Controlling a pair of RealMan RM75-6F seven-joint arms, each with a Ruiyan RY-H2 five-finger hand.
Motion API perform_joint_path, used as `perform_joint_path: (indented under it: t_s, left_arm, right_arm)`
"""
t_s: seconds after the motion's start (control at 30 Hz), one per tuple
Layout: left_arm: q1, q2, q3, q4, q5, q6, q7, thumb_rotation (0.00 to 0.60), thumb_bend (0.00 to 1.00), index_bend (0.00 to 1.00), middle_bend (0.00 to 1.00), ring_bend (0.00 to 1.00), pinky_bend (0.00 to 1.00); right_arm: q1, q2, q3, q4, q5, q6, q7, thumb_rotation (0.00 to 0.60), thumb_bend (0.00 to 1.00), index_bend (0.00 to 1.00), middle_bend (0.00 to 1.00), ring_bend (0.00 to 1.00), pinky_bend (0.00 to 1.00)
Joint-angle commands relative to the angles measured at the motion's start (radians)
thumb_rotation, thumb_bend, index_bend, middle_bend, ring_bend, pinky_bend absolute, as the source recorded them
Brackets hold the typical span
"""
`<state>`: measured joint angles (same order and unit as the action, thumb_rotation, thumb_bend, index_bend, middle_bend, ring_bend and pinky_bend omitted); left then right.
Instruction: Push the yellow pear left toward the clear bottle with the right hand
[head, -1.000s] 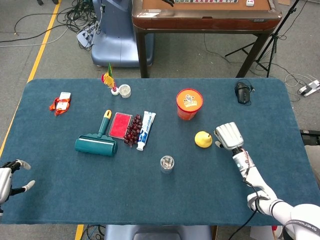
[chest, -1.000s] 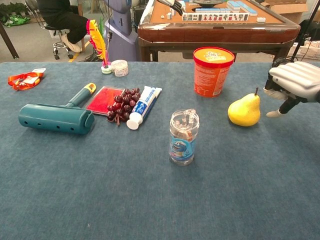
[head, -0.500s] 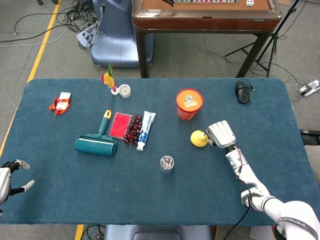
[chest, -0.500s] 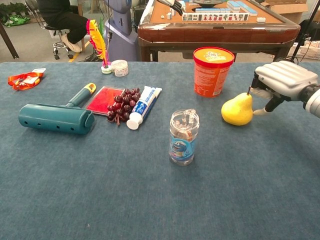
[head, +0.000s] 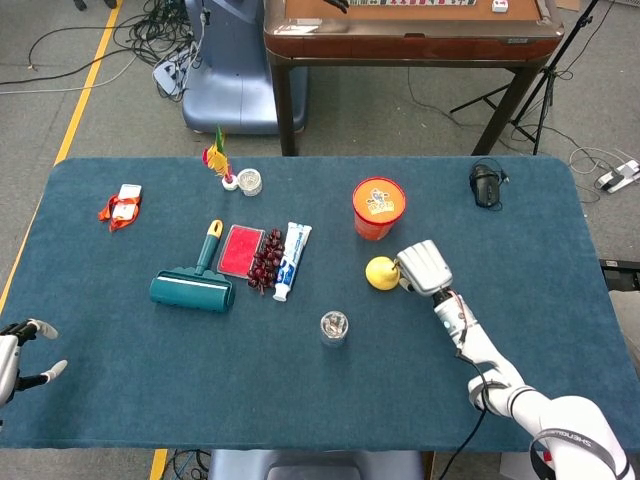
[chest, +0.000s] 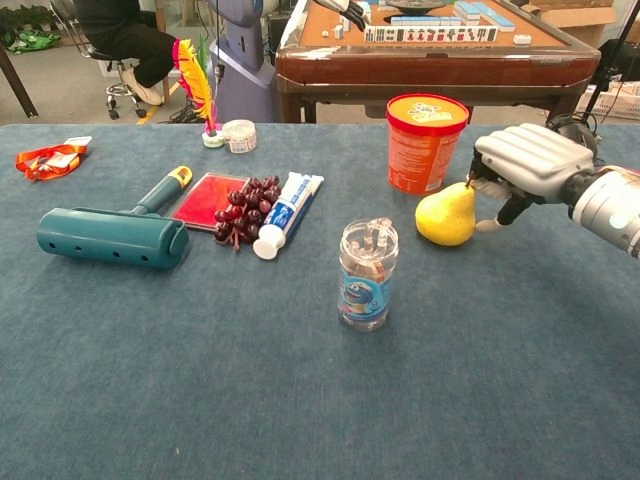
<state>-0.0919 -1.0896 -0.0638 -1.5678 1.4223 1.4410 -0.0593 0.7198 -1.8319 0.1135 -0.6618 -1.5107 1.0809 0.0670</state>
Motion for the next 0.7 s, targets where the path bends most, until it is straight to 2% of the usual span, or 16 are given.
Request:
perform_joint_path:
  t_s: [0.03,0.3,0.7]
  left_arm:
    - [0.000,0.001,0.000,-0.001,-0.001,0.000,-0.001,0.600,0.09,0.49,0.45,0.43,0.59]
    - [0.001,0.002,0.000,-0.001,-0.001,0.000,0.001,0.600,0.09,0.49,0.45,0.43,0.59]
    - [-0.002,-0.002,0.001,0.003,-0.004,-0.008,0.010,0.600,0.09,0.49,0.45,0.43,0.59]
  right_arm:
    - [0.007,-0.006,-0.001,0.002,-0.006,0.005,0.001,0.600,0.00,1.00,1.00,1.00,1.00]
    - [-0.003,0.020,-0.016,-0.024,-0.021,0.041,-0.036,0.600,0.00,1.00,1.00,1.00,1.00]
    - [0.007,0.030,-0.008,0.010,0.003,-0.003,-0.049,0.600,0.00,1.00,1.00,1.00,1.00]
